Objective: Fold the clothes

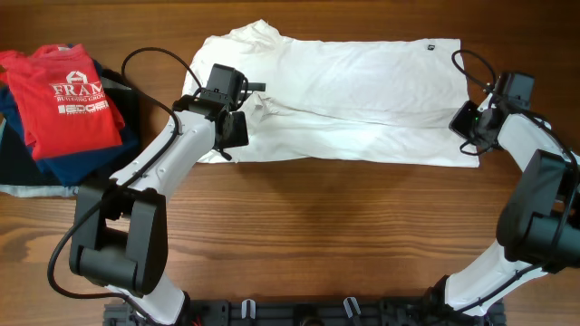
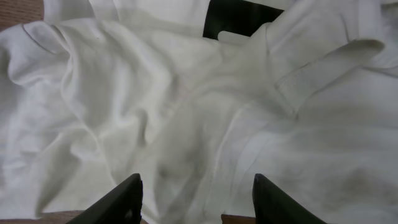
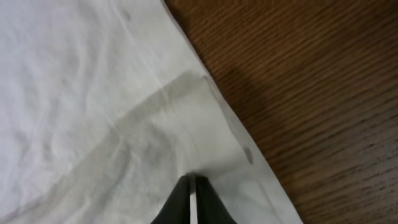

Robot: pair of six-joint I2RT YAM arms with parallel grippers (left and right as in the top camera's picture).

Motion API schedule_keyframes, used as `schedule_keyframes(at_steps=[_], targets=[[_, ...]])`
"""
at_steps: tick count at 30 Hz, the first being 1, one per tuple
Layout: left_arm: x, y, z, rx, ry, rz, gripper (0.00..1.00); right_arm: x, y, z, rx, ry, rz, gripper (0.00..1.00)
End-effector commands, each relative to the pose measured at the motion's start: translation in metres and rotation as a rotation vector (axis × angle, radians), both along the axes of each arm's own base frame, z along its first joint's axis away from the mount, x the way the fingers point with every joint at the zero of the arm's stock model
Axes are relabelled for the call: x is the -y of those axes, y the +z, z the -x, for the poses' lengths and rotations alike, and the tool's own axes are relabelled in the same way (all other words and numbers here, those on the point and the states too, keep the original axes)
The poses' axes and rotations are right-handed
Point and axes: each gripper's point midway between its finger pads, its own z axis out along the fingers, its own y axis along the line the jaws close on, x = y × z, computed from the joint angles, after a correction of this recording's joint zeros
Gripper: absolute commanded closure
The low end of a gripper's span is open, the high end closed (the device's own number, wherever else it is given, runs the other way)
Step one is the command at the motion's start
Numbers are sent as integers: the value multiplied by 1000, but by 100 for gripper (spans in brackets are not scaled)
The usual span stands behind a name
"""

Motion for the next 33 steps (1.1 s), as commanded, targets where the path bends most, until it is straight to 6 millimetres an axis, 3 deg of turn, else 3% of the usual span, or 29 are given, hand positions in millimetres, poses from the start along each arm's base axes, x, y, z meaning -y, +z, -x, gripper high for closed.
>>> schedule_keyframes(at_steps=[1, 9, 12, 16, 25, 33], targets=[[-4, 3, 1, 11, 17, -5, 43, 2, -8, -1, -1, -30, 2, 96], [-4, 3, 1, 11, 17, -6, 43, 6, -1, -13, 54, -71, -5, 96], [-4, 3, 1, 11, 17, -6, 43, 9, -1, -4, 16, -82, 15, 69], [-4, 3, 1, 11, 17, -5, 43, 17, 9, 0, 22, -102, 27, 66], [-4, 3, 1, 11, 17, -5, 43, 33, 9, 12, -18, -153, 73, 68], [-4, 3, 1, 10, 17, -6, 43, 28, 13, 0, 37, -127, 41, 94]])
